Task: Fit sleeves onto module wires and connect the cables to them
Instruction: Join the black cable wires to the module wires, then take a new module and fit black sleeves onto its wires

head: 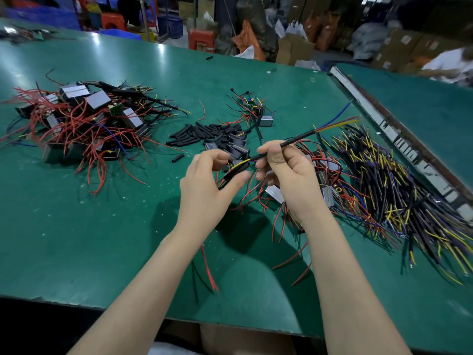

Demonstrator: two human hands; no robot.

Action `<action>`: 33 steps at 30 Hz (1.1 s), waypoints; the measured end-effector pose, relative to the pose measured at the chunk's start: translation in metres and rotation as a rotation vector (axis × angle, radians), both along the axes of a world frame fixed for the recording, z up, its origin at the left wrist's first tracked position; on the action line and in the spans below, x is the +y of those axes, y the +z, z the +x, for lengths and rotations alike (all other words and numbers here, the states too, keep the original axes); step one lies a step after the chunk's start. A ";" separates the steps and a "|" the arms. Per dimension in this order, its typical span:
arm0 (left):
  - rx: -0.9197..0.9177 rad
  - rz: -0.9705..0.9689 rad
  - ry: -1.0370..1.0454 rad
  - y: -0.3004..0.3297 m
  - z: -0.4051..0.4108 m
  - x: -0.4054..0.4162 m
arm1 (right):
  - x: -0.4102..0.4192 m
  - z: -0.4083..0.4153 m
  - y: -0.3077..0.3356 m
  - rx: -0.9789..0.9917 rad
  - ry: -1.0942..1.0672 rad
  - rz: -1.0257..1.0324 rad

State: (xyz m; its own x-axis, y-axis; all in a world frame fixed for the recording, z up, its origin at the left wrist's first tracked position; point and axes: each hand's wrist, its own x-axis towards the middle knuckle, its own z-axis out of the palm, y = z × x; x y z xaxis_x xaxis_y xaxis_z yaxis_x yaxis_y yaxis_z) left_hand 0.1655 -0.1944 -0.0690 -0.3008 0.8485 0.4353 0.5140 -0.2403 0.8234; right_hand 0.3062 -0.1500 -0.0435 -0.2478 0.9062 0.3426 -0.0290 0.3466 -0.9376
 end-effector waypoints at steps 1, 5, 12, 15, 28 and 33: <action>-0.005 -0.070 -0.062 0.000 -0.005 0.000 | 0.001 0.000 -0.001 0.004 0.001 -0.027; 0.151 -0.261 -0.227 -0.005 -0.027 0.001 | 0.004 0.001 -0.003 0.037 0.004 -0.088; 0.086 -0.199 -0.188 -0.011 -0.034 0.006 | 0.006 0.000 -0.006 -0.001 0.020 -0.070; 0.019 -0.185 -0.181 -0.013 -0.030 0.006 | 0.006 0.000 -0.007 -0.013 0.008 -0.050; -0.442 -0.141 -0.231 0.002 -0.039 0.005 | 0.003 -0.020 -0.018 -0.053 0.051 -0.100; -0.530 -0.010 -0.070 0.025 -0.066 0.012 | -0.002 -0.040 -0.026 -0.175 0.128 -0.084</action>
State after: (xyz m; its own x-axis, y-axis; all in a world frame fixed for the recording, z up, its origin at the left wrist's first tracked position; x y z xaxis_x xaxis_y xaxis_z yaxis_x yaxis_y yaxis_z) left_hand 0.0996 -0.1829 -0.0437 -0.4200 0.8777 0.2307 0.0102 -0.2496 0.9683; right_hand 0.2662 -0.1521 -0.0696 -0.4118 0.8870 0.2088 0.0976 0.2707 -0.9577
